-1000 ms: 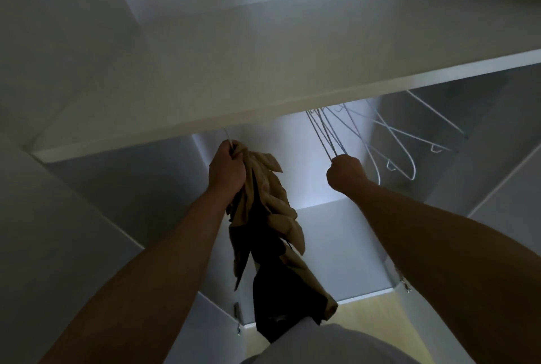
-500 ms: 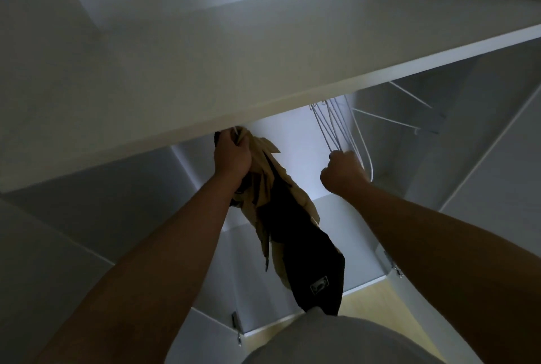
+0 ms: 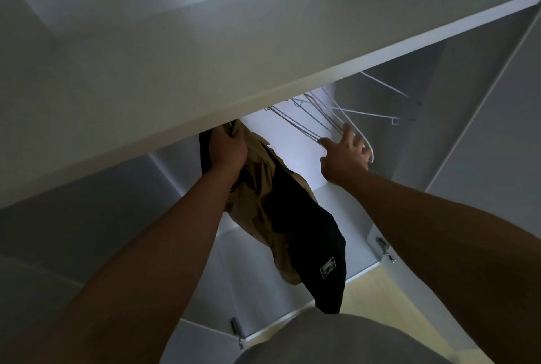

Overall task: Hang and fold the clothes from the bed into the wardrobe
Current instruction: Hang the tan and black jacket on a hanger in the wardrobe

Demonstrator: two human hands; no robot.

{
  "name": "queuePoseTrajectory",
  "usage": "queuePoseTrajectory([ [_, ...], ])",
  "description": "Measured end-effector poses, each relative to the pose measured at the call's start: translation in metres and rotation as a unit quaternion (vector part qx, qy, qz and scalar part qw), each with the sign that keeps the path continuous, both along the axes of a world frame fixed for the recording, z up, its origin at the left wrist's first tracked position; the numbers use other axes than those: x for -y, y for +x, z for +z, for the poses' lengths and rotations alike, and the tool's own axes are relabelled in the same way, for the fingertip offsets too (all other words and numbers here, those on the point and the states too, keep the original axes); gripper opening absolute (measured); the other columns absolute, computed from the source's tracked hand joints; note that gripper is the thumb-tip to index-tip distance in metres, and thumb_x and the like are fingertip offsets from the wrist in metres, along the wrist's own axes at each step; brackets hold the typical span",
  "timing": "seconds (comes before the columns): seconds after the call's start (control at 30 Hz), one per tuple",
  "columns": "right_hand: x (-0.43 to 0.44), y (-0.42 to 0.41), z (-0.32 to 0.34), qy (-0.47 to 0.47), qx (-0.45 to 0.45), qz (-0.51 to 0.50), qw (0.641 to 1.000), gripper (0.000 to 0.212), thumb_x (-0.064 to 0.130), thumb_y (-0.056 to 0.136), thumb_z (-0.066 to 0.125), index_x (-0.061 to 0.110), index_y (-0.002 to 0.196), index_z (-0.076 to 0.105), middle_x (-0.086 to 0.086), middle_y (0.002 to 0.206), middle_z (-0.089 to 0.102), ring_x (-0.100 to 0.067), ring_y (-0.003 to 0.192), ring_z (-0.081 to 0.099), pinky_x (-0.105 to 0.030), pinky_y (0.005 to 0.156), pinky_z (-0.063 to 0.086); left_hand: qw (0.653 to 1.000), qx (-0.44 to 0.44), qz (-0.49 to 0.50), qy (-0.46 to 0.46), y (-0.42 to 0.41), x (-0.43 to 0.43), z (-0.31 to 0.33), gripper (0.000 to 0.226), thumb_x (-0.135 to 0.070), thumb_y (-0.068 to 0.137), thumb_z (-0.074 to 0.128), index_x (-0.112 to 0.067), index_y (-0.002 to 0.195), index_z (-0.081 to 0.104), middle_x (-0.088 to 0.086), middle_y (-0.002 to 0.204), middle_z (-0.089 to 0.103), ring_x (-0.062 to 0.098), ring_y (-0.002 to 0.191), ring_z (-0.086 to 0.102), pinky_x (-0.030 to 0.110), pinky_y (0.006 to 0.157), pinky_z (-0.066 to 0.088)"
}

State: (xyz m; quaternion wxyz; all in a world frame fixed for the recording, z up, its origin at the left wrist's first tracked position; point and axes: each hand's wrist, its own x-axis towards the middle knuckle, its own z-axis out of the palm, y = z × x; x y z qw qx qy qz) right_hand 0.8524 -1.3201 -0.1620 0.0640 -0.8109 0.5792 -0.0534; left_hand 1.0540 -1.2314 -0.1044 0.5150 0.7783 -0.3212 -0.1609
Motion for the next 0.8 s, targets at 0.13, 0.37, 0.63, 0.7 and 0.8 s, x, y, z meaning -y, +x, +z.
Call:
queuePoseTrajectory([
  [0.13, 0.02, -0.014, -0.004, -0.017, 0.004, 0.017, 1.0, 0.047, 0.027, 0.098, 0.056, 0.044, 0.14, 0.044, -0.015, 0.163, -0.001, -0.046, 0.146, 0.013, -0.065, 0.113, 0.022, 1.0, -0.006, -0.003, 0.01, -0.007, 0.009, -0.008, 0.043, -0.025, 0.102, 0.052, -0.01, 0.142, 0.046, 0.01, 0.14, 0.052, 0.028, 0.127, 0.051, 0.044, 0.11, 0.042],
  [0.37, 0.078, -0.037, 0.01, -0.104, 0.057, 0.027, 0.993, 0.064, 0.041, 0.085, 0.07, 0.021, 0.135, 0.035, -0.02, 0.159, 0.012, -0.043, 0.14, 0.025, -0.056, 0.108, 0.033, 1.0, -0.015, 0.007, 0.012, -0.025, 0.044, -0.003, 0.052, -0.026, 0.102, 0.053, -0.008, 0.148, 0.039, 0.011, 0.148, 0.047, 0.027, 0.134, 0.046, 0.042, 0.115, 0.037],
  [0.63, 0.133, -0.044, 0.005, -0.022, 0.074, 0.044, 0.996, 0.077, 0.063, 0.091, 0.052, 0.016, 0.143, 0.02, -0.019, 0.132, 0.049, -0.042, 0.114, 0.057, -0.052, 0.091, 0.046, 0.999, -0.029, 0.023, 0.013, -0.049, 0.089, 0.002, 0.04, -0.024, 0.102, 0.053, 0.007, 0.127, 0.057, 0.022, 0.129, 0.06, 0.033, 0.119, 0.057, 0.045, 0.11, 0.042],
  [0.7, 0.142, -0.044, -0.001, -0.011, 0.089, 0.067, 0.994, 0.059, 0.061, 0.096, 0.042, 0.015, 0.133, 0.036, -0.015, 0.116, 0.061, -0.036, 0.097, 0.064, -0.043, 0.077, 0.047, 0.999, -0.034, 0.032, 0.006, -0.055, 0.095, 0.001, 0.021, -0.02, 0.102, 0.052, -0.003, 0.098, 0.065, 0.011, 0.103, 0.066, 0.022, 0.096, 0.062, 0.037, 0.102, 0.048],
  [0.8, 0.151, -0.046, -0.008, -0.003, 0.086, 0.108, 0.99, 0.048, 0.054, 0.102, 0.032, 0.012, 0.114, 0.049, -0.013, 0.098, 0.066, -0.028, 0.076, 0.059, -0.036, 0.065, 0.042, 0.999, -0.005, 0.034, 0.0, -0.062, 0.103, -0.001, 0.019, -0.018, 0.102, 0.051, -0.005, 0.111, 0.062, 0.009, 0.113, 0.063, 0.024, 0.107, 0.06, 0.039, 0.105, 0.046],
])
